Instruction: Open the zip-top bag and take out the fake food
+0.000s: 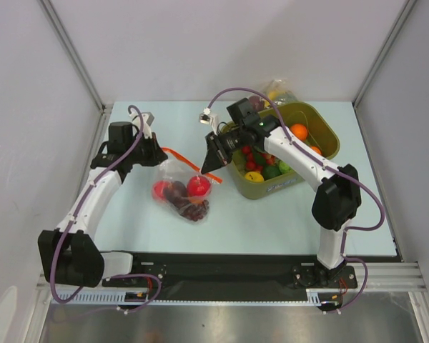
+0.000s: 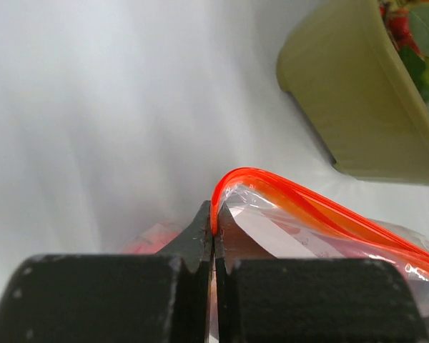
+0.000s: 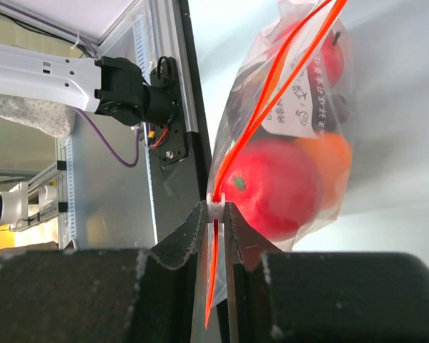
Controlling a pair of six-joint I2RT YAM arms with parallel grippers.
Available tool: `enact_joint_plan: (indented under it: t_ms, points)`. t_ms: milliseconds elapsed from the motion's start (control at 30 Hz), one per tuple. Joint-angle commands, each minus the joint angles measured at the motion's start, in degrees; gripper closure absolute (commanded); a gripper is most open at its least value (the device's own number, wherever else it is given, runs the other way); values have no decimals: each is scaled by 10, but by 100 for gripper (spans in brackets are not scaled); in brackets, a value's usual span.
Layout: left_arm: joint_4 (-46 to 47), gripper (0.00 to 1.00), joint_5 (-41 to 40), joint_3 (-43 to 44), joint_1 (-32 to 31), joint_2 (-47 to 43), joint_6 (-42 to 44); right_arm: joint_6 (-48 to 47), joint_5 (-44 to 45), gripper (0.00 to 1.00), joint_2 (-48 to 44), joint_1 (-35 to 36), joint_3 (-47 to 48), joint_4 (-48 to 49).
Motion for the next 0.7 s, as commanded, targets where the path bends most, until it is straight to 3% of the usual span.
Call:
enact_joint_plan:
  t_ms: [0,667]
  points:
    - [31,100,-72,23,11,9,-12,-12,-16,100,-38,-1,4,-26]
    - [20,100,-197,65,19,48,-26,-26,3,100,-40,-3,5,-48]
